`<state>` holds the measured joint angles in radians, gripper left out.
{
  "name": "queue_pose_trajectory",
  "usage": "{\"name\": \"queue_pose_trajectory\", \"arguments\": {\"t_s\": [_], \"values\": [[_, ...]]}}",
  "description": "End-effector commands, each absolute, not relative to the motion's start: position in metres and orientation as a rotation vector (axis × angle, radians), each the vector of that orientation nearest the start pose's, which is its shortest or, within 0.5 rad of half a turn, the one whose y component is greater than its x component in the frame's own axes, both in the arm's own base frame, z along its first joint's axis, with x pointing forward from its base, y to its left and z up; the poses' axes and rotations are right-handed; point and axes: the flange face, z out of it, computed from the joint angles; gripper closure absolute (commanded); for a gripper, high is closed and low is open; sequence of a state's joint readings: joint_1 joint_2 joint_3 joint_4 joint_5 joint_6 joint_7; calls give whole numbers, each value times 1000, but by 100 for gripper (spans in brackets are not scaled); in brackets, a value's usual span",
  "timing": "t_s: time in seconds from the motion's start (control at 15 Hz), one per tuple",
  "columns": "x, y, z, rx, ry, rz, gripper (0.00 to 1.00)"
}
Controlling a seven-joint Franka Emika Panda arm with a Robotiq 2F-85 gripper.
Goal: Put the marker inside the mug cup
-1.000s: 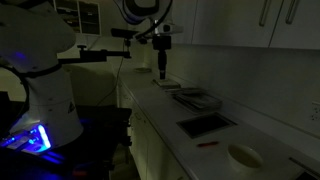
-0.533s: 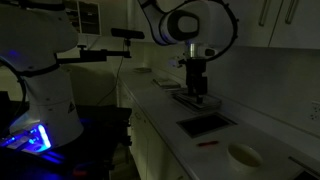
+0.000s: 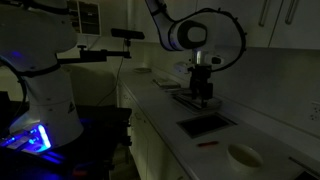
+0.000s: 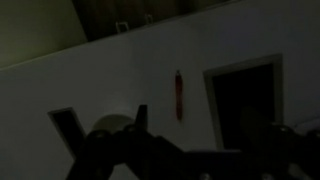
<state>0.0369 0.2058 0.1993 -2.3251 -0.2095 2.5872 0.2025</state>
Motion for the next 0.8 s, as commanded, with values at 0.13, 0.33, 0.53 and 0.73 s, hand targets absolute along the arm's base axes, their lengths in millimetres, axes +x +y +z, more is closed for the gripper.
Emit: {"name": "queue_pose_trajectory", "arguments": {"t_s": [0.13, 0.33, 0.53, 0.73], "values": [[526, 136, 238, -3103, -456, -189, 0], [546, 138, 197, -3067, -467, -159, 0], [572, 128, 152, -3052, -444, -55, 0], [600, 125, 115, -3013, -471, 19, 0]]}}
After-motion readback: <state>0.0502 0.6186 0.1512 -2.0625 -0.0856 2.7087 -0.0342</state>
